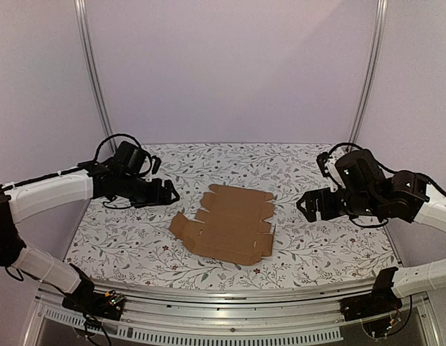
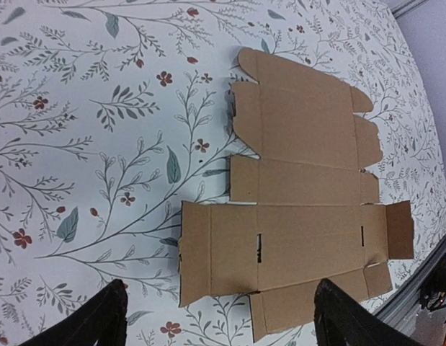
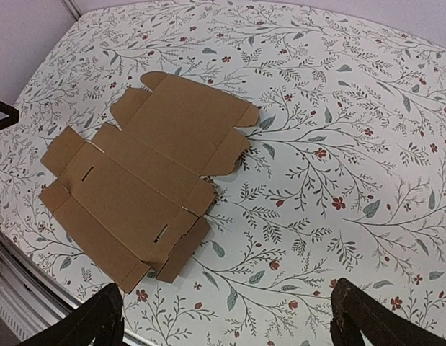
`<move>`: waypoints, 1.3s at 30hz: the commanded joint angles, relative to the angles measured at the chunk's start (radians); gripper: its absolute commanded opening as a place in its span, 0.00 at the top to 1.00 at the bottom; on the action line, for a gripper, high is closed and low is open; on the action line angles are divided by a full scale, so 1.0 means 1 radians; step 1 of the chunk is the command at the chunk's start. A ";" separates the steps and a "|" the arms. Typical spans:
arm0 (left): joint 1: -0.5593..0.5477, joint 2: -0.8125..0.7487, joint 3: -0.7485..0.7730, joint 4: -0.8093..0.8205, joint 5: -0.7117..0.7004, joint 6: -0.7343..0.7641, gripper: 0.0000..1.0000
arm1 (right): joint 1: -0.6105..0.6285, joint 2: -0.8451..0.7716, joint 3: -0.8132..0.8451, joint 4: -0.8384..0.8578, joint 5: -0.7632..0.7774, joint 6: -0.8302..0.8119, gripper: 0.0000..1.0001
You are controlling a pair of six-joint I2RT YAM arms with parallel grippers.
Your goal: Fold the paper box
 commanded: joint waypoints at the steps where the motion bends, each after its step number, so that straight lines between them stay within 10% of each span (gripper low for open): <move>1: 0.050 0.087 -0.025 0.067 0.072 -0.023 0.15 | 0.017 0.018 -0.045 0.004 -0.058 0.096 0.02; 39: 0.051 0.378 0.005 0.194 0.138 -0.058 1.00 | 0.142 0.143 -0.200 0.196 -0.106 0.326 0.07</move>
